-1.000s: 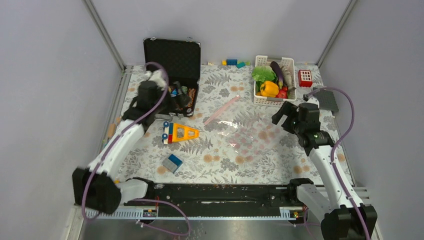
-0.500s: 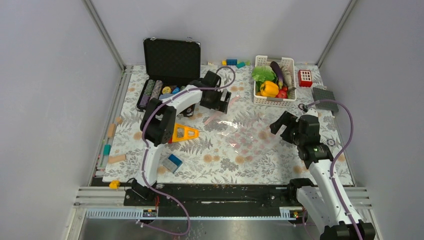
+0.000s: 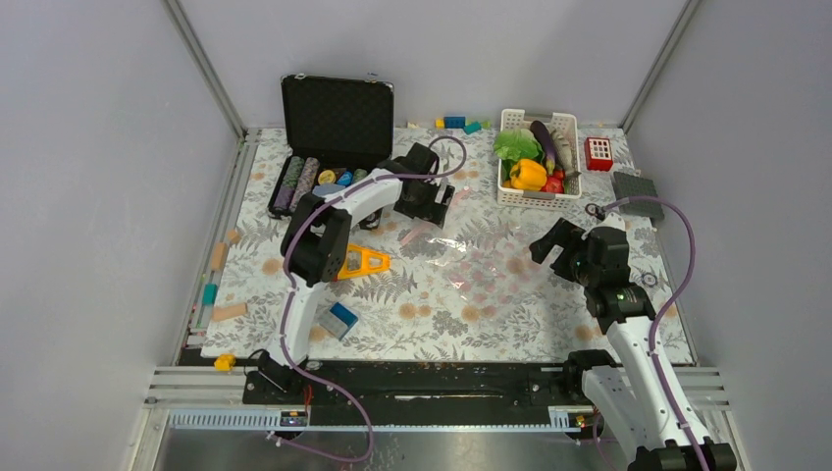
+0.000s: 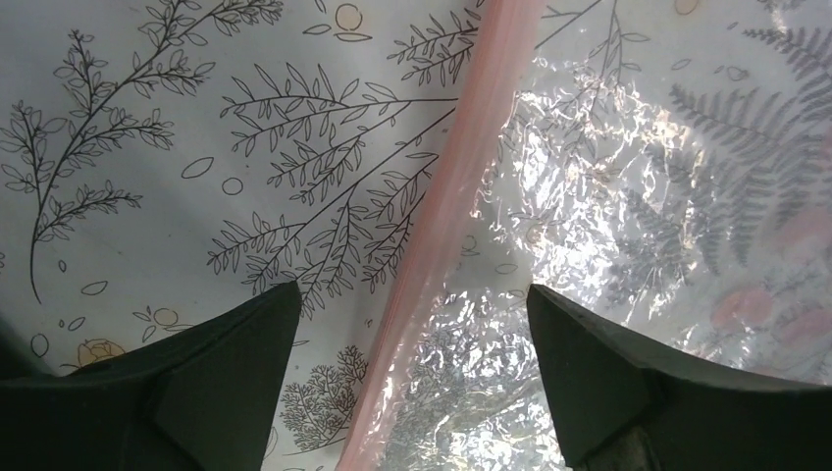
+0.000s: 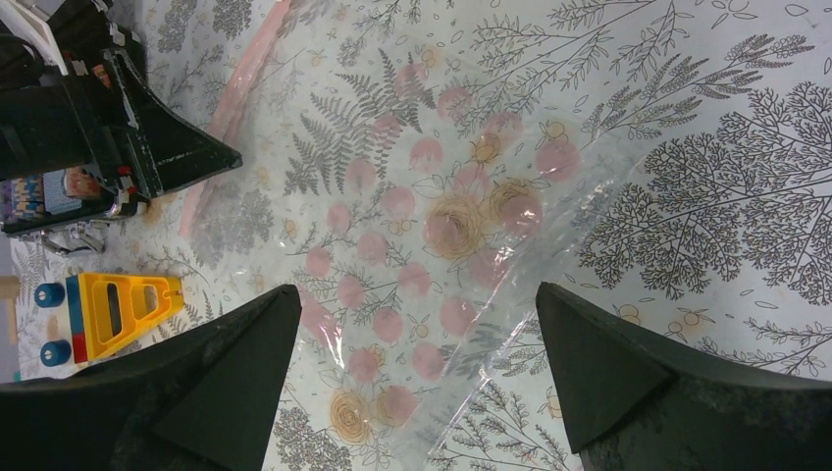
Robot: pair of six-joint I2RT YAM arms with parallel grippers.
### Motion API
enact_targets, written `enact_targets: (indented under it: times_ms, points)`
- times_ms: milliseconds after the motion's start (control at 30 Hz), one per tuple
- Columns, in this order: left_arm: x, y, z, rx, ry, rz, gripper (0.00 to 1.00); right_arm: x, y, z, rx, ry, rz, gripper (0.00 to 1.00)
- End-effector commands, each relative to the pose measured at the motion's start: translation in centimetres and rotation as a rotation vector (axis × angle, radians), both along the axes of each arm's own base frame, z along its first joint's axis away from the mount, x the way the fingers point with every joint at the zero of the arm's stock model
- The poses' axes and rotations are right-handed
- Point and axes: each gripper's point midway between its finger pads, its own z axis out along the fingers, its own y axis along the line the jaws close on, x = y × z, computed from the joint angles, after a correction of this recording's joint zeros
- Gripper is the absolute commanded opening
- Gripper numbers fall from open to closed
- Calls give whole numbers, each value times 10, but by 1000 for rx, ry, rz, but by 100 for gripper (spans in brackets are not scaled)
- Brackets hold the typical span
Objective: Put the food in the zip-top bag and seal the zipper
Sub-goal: Pick up the zipper food storage bag at the center of the board.
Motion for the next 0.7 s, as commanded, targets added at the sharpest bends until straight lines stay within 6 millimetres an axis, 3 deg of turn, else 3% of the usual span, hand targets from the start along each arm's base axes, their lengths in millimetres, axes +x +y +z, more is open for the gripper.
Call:
enact_targets:
  times_ms: [0, 167, 367, 500, 667]
  points:
    - [-5, 0, -5, 96, -50, 29, 84, -3, -3, -2, -8, 12, -15, 98]
    - [-13, -4, -15, 110, -27, 53, 52, -3, -5, -4, -16, 22, -25, 98]
    - [-14, 1, -18, 137, -33, 99, 0, -4, -7, -6, -16, 36, -41, 98]
    - [-19, 5, 7, 115, -66, 131, 0, -5, -2, -4, 0, 34, -11, 98]
    - [-33, 20, 82, 42, -235, 172, 0, -6, 15, 5, 46, 16, 76, 98]
